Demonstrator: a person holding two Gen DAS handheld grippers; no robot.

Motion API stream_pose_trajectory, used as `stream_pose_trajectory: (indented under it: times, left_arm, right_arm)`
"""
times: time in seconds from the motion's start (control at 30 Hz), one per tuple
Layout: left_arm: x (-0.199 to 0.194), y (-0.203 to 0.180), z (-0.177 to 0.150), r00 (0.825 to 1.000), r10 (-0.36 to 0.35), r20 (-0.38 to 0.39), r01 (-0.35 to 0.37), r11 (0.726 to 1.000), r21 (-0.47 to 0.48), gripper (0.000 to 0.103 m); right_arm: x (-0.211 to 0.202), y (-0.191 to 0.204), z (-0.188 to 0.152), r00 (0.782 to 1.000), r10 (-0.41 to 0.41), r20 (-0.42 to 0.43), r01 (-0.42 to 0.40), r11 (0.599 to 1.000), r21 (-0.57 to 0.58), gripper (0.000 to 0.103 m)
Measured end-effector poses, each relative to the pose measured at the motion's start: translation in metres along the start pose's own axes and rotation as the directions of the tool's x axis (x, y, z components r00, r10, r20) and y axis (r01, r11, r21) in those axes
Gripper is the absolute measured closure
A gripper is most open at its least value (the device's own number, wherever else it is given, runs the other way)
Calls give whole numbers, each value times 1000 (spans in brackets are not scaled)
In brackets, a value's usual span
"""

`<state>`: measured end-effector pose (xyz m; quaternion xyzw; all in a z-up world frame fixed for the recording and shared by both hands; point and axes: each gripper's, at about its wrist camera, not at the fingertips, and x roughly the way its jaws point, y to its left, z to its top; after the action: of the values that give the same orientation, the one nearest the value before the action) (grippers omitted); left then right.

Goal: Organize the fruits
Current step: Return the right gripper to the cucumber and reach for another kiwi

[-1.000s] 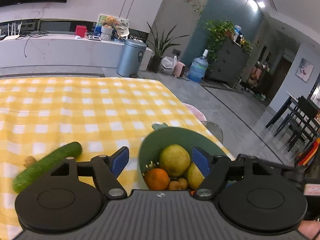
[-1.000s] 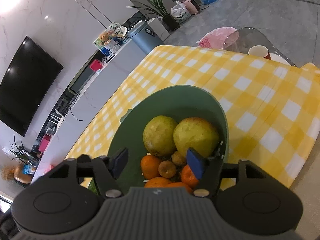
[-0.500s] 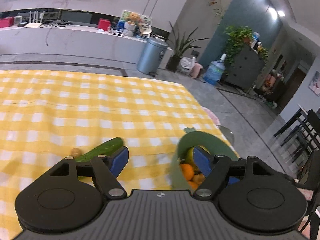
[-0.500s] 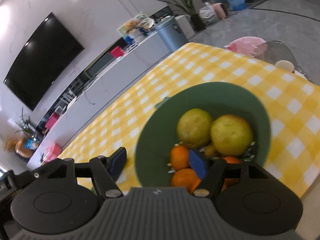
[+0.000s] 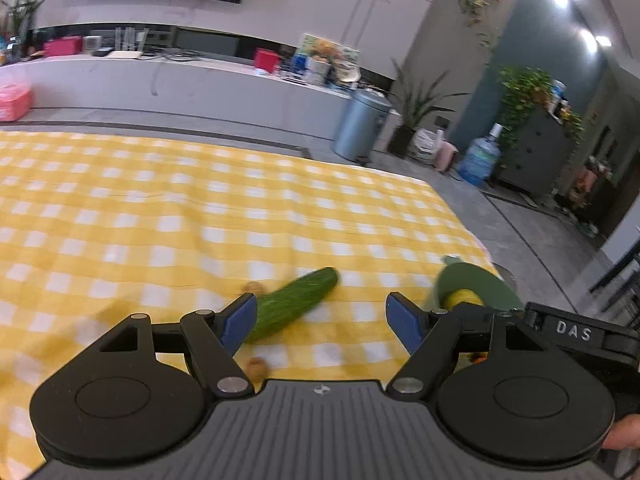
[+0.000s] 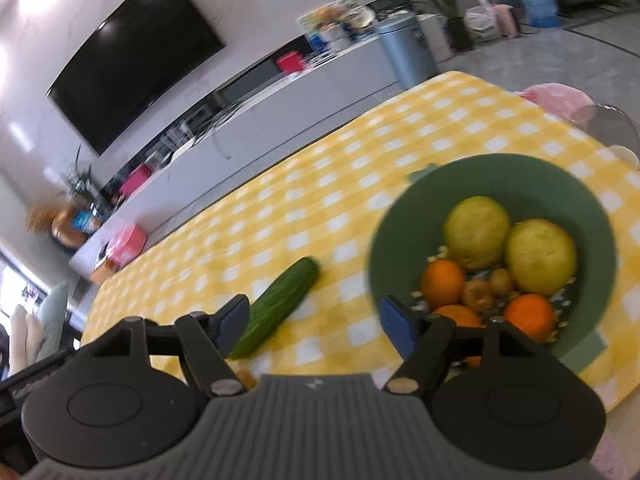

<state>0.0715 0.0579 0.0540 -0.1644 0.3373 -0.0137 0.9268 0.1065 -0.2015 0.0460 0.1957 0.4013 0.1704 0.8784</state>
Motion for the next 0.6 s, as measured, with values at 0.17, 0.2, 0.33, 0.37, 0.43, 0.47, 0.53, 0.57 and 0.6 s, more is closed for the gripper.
stream_pose_trajectory:
  times: [0.17,0.2,0.33,0.37,0.43,0.47,0.53,0.57,0.6]
  left_arm:
    - [2,20,1,997,75,-28,-75,997,-23,17]
    - [3,24,1,996,86,-39,-87,996,-25,17]
    - [5,38,-3,992,108,-60,-110,993,-34,17]
    - [5,41,-4,990,121,-69,-123,992,-35,17]
    - [7,46,-5,984,161,-80,-164,986,-27,17]
    - [7,49,-6,982,172,-80,-175,984,-24,17]
    - [8,56,-7,978,190,-87,-193,981,-25,21]
    - [10,60,-8,974,207,-92,-210,977,-27,21]
    - [11,64,-8,970,224,-97,-227,974,-25,21]
  right_arm:
    - [14,33,-9,999,-2,-54,-2,998,-64,33]
    - [16,37,-11,998,-1,-62,-4,997,-77,33]
    - [28,60,-18,995,-16,-96,3,990,-140,33]
    - [31,65,-20,994,-20,-104,4,988,-151,33]
    - [37,75,-25,993,-28,-118,7,984,-178,33]
    - [41,81,-28,991,-37,-126,12,981,-196,33]
    - [47,89,-33,989,-49,-141,17,975,-222,34]
    - [52,94,-36,987,-54,-153,16,972,-236,34]
    - [56,97,-39,985,-58,-162,17,969,-247,34]
